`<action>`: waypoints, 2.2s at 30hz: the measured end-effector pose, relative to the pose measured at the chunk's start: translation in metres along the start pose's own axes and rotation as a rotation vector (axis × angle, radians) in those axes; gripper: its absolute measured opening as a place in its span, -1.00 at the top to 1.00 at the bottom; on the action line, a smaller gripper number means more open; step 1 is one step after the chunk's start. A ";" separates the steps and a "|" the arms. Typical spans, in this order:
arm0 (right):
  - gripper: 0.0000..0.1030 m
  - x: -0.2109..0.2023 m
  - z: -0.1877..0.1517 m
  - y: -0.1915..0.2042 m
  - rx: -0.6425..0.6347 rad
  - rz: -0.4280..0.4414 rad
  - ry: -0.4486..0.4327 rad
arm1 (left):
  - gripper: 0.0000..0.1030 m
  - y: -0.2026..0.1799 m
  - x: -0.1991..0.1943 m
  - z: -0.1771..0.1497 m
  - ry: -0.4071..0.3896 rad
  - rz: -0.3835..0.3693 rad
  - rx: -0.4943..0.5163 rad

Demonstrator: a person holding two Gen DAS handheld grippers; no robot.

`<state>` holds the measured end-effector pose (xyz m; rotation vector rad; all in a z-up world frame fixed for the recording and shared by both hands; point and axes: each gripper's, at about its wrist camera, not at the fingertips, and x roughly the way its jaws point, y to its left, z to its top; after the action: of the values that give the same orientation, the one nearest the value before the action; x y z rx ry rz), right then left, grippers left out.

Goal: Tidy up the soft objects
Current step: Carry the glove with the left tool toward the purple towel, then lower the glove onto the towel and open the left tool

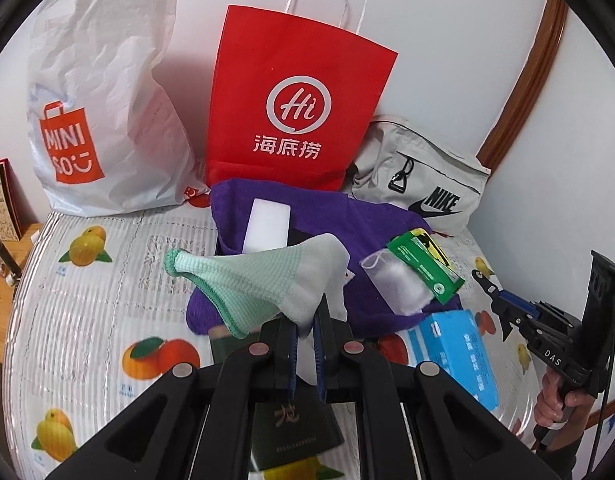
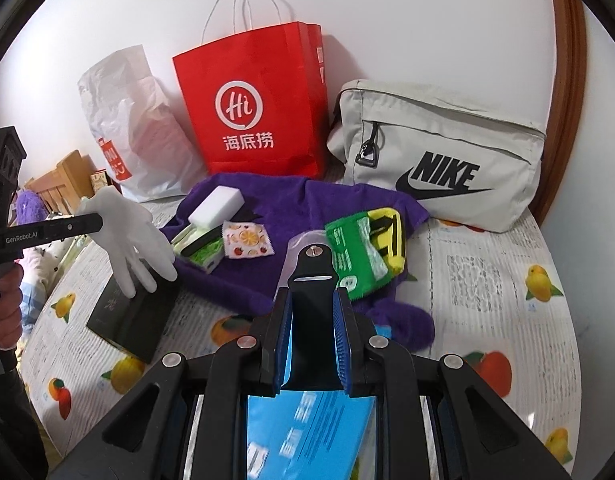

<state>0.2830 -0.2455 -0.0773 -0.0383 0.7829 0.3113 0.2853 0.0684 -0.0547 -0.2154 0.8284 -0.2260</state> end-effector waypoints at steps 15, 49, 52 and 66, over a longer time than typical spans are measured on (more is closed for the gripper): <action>0.59 0.042 0.047 -0.005 -0.035 0.022 -0.012 | 0.85 -0.003 0.039 0.051 -0.019 -0.021 0.000; 0.59 0.158 0.071 -0.013 -0.073 -0.026 0.195 | 0.83 -0.017 0.151 0.069 0.145 0.026 0.030; 0.59 0.159 0.071 -0.014 -0.069 -0.023 0.204 | 0.68 -0.018 0.152 0.070 0.157 0.027 0.029; -0.11 0.132 0.077 -0.015 -0.065 -0.026 0.168 | -0.29 -0.033 0.125 0.074 0.112 0.055 0.087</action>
<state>0.4282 -0.2135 -0.1155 -0.1369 0.9384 0.3112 0.4183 0.0092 -0.0846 -0.0990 0.9327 -0.2238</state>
